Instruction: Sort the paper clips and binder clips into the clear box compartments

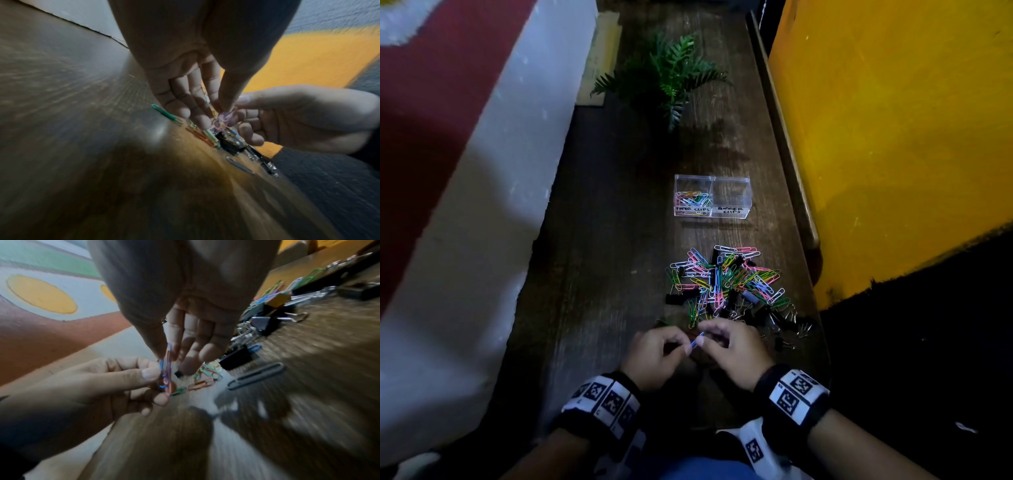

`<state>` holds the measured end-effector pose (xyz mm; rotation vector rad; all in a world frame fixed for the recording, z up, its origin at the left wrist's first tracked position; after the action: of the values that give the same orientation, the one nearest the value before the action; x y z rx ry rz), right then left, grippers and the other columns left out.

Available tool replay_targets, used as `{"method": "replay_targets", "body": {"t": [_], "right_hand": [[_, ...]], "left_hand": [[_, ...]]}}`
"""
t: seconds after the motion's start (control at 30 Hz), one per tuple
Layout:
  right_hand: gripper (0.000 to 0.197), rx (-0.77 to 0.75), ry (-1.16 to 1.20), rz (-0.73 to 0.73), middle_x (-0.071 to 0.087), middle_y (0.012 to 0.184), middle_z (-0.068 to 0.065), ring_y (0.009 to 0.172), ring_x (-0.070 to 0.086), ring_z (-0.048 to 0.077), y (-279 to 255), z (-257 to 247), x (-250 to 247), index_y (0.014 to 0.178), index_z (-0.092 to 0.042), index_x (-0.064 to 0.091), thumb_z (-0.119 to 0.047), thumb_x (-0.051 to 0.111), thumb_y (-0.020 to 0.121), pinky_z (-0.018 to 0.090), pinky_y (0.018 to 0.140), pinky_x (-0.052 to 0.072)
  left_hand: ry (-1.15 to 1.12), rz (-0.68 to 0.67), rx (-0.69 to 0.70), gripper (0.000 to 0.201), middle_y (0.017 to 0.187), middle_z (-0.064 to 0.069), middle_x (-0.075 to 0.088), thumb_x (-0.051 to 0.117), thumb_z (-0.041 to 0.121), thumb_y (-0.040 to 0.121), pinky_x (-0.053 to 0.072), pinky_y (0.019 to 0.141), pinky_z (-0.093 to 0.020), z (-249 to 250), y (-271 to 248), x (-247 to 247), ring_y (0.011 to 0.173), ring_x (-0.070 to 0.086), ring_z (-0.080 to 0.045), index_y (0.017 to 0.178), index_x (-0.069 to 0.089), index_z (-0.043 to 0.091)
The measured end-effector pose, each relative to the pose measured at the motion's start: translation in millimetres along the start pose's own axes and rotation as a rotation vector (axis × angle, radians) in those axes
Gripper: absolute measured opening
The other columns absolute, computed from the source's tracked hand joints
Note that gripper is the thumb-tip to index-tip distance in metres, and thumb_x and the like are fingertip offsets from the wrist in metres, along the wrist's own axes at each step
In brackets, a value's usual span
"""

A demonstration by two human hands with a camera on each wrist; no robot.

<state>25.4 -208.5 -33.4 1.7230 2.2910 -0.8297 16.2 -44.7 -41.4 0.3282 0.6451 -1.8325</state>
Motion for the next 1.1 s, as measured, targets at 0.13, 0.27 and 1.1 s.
{"method": "replay_targets", "body": {"t": [0.13, 0.27, 1.1], "right_hand": [[0.007, 0.001, 0.103, -0.053, 0.072, 0.074, -0.001, 0.07, 0.066, 0.013, 5, -3, 1, 0.077, -0.018, 0.072, -0.024, 0.068, 0.077, 0.03, 0.072, 0.052], [0.007, 0.075, 0.24, -0.033, 0.069, 0.069, 0.001, 0.056, 0.063, 0.013, 5, 0, -7, 0.077, -0.015, 0.07, -0.011, 0.069, 0.083, 0.026, 0.059, 0.049], [0.015, 0.148, 0.205, 0.162, 0.063, 0.064, 0.009, 0.05, 0.061, 0.013, 10, 15, -83, 0.09, -0.012, 0.058, -0.002, 0.067, 0.083, 0.03, 0.05, 0.048]], "left_hand": [[0.006, -0.015, 0.027, 0.01, 0.076, 0.02, 0.068, 0.059, 0.04, 0.078, 0.051, 0.078, -0.03, 8, 0, 2, 0.075, 0.063, 0.001, 0.08, 0.064, 0.031], [0.079, 0.146, 0.067, 0.013, 0.085, 0.021, 0.063, 0.06, 0.03, 0.078, 0.049, 0.081, -0.026, 5, 3, -9, 0.085, 0.061, -0.003, 0.09, 0.063, 0.032], [0.685, -0.218, 0.437, 0.007, 0.079, 0.008, 0.053, 0.058, 0.023, 0.075, 0.05, 0.062, -0.029, 30, 34, 18, 0.074, 0.055, -0.015, 0.068, 0.056, 0.025]]}}
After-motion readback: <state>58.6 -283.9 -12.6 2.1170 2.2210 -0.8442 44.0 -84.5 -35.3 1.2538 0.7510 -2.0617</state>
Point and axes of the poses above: each hand's wrist, its own y-axis towards the middle knuckle, its own x-axis out of the palm, z = x × y, the point moved 6 cm from there along y, towards the middle knuckle
